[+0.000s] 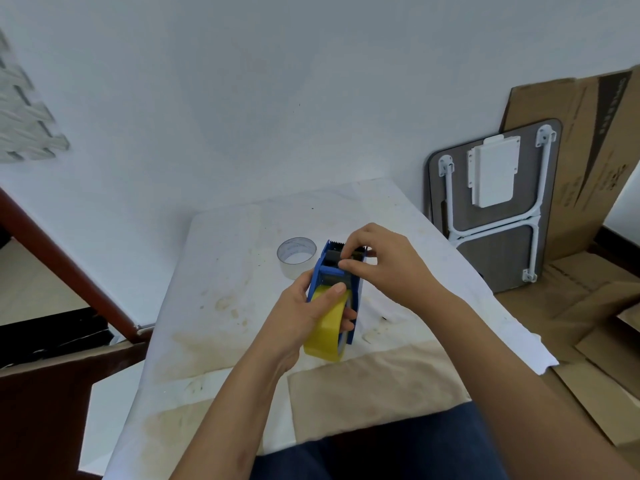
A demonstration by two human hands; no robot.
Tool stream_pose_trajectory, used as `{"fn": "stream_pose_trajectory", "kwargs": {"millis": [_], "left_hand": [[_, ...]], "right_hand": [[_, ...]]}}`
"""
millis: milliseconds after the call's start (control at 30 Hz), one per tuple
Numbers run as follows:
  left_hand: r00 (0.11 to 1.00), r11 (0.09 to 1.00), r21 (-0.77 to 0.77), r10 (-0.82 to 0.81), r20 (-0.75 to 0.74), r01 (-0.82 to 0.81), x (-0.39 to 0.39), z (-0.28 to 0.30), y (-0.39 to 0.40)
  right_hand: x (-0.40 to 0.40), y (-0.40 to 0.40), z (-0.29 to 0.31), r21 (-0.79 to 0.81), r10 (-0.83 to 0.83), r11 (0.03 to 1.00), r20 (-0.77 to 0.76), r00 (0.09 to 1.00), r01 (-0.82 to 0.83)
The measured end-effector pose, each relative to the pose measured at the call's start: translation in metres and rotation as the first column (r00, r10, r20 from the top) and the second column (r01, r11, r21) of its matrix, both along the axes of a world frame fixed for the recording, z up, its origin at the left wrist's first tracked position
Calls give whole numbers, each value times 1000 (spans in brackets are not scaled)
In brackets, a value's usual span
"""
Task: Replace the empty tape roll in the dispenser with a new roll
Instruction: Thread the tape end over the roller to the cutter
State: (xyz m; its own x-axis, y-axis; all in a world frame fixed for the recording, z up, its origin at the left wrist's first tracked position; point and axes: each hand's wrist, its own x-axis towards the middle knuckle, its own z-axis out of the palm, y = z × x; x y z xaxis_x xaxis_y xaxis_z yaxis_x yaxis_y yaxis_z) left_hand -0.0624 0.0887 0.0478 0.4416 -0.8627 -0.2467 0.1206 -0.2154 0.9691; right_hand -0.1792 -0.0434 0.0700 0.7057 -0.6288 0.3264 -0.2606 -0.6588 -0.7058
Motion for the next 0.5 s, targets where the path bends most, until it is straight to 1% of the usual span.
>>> {"fn": "stream_pose_trajectory", "kwargs": {"millis": [133, 300, 400, 500], "left_hand": [[1000, 1000, 4, -4, -20, 4, -1, 0, -2], [997, 998, 22, -63, -49, 64, -4, 3, -1], [992, 990, 53, -128, -9, 129, -8, 5, 1], [985, 984, 95, -158, 65, 152, -7, -1, 2]], "right_hand": [[1, 3, -3, -87, -53, 995, 66, 996, 58], [3, 8, 1, -140, -116, 984, -11, 993, 114], [3, 6, 3, -135, -131, 983, -23, 991, 127], [-1, 0, 5, -53, -120, 991, 45, 992, 122]]}}
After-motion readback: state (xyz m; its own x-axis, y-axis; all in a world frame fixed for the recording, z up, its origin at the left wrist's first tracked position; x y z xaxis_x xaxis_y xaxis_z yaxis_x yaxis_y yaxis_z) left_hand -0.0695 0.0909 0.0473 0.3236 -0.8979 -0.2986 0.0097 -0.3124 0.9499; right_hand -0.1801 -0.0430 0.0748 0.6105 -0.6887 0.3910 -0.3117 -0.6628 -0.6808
